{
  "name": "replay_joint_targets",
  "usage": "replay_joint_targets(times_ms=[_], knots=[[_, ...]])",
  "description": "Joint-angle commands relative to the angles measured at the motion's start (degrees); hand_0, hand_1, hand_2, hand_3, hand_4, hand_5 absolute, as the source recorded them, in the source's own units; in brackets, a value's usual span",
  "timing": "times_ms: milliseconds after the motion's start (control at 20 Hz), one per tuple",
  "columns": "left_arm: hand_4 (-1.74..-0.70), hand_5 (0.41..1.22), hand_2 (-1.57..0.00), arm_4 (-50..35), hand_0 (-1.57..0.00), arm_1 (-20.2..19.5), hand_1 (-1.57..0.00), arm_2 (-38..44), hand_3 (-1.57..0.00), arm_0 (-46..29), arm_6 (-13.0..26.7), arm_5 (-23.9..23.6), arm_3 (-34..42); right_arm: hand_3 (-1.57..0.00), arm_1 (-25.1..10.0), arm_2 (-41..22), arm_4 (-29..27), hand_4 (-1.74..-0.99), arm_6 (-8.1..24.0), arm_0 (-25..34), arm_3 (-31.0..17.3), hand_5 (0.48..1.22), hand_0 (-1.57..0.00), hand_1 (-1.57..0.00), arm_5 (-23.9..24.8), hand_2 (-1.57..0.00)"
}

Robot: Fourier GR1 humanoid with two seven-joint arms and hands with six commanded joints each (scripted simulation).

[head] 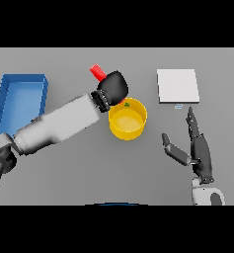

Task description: Pick up the red beaker and tilt it to pour out 1 green nut into yellow bowl. Pick up the yellow bowl and place it on the metallic measuring scale.

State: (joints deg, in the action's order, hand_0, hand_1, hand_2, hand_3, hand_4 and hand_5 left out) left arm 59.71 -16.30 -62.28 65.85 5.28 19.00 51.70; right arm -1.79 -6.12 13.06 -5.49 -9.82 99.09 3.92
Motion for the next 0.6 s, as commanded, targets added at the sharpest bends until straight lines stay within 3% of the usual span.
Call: replay_joint_targets(times_ms=[0, 250, 450, 550], knots=[[-1.74, 1.221, -1.57, 0.17, -1.57, -0.31, -1.57, -0.48, -1.56, 1.43, -1.28, 0.05, -0.34, 0.0, 0.08, -0.27, 0.42, -1.276, 0.76, 0.34, 0.16, 0.6, 0.0, 0.0, 0.12, 0.0], [-1.74, 1.221, -1.57, 2.57, -1.57, 1.08, -1.57, -5.75, -1.57, 5.5, -3.05, 2.66, -3.39, 0.0, -0.23, -0.48, 2.2, -1.236, -0.29, -0.62, 0.08, 0.582, 0.0, 0.0, 1.16, 0.0], [-1.73, 1.221, -1.57, 4.51, -1.57, 1.97, -1.57, -9.94, -1.57, 8.75, -5.51, 1.83, -5.65, 0.0, -0.67, 0.17, 1.6, -1.204, 0.55, 0.64, -0.44, 0.591, 0.0, 0.0, 0.99, 0.0], [-1.73, 1.221, -1.57, 5.1, -1.57, 1.61, -1.57, -11.84, -1.57, 9.46, -6.69, 1.4, -5.64, 0.0, -0.77, 0.31, 1.64, -1.21, -0.68, 0.79, -0.96, 0.592, 0.0, 0.0, 1.07, 0.0]])
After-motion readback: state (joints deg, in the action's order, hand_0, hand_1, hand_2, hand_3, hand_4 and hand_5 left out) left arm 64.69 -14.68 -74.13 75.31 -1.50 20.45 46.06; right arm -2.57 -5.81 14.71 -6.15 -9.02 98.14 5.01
